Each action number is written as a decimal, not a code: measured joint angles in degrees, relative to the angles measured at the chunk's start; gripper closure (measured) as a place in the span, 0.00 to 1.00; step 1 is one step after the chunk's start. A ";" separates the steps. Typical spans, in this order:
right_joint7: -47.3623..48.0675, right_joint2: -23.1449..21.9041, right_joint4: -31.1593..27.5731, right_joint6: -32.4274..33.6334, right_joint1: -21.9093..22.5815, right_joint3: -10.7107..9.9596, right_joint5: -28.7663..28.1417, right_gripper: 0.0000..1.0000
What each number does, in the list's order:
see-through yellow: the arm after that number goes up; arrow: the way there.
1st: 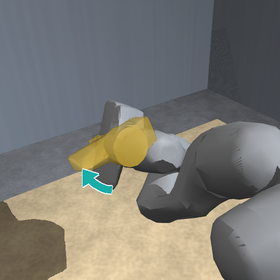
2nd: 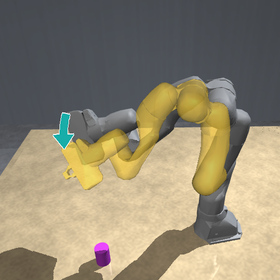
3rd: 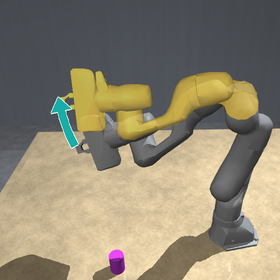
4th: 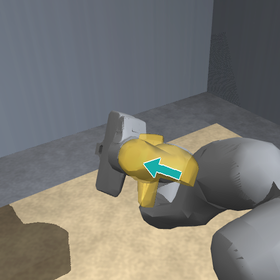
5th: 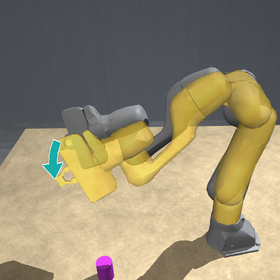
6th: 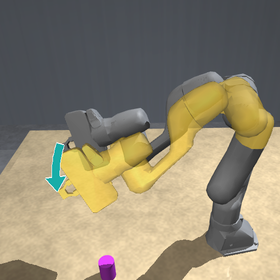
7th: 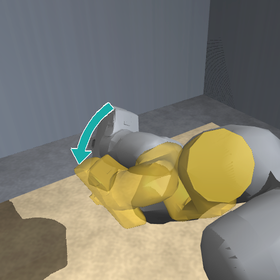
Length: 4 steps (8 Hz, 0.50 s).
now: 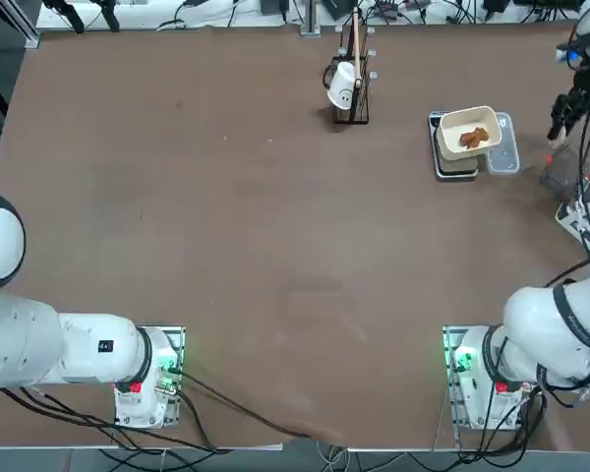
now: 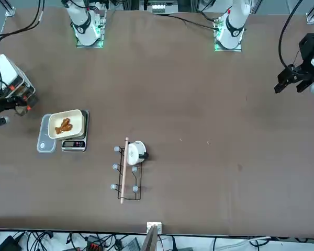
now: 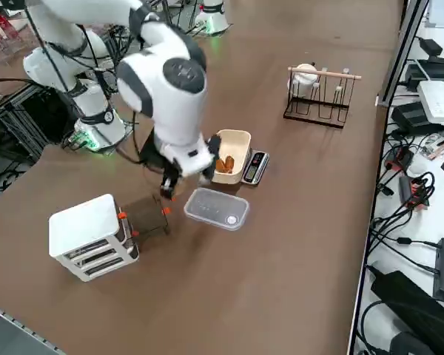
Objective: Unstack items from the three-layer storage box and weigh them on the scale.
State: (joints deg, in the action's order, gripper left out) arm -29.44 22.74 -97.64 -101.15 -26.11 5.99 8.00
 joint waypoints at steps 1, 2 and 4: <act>5.32 0.05 0.41 0.66 2.70 0.13 -2.77 0.54; 11.34 0.27 0.40 0.73 5.69 0.23 -6.18 0.54; 20.32 0.93 0.40 0.49 10.44 0.31 -9.68 0.53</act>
State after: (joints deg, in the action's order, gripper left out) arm -9.12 23.67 -97.24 -100.66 -15.67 6.30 -1.68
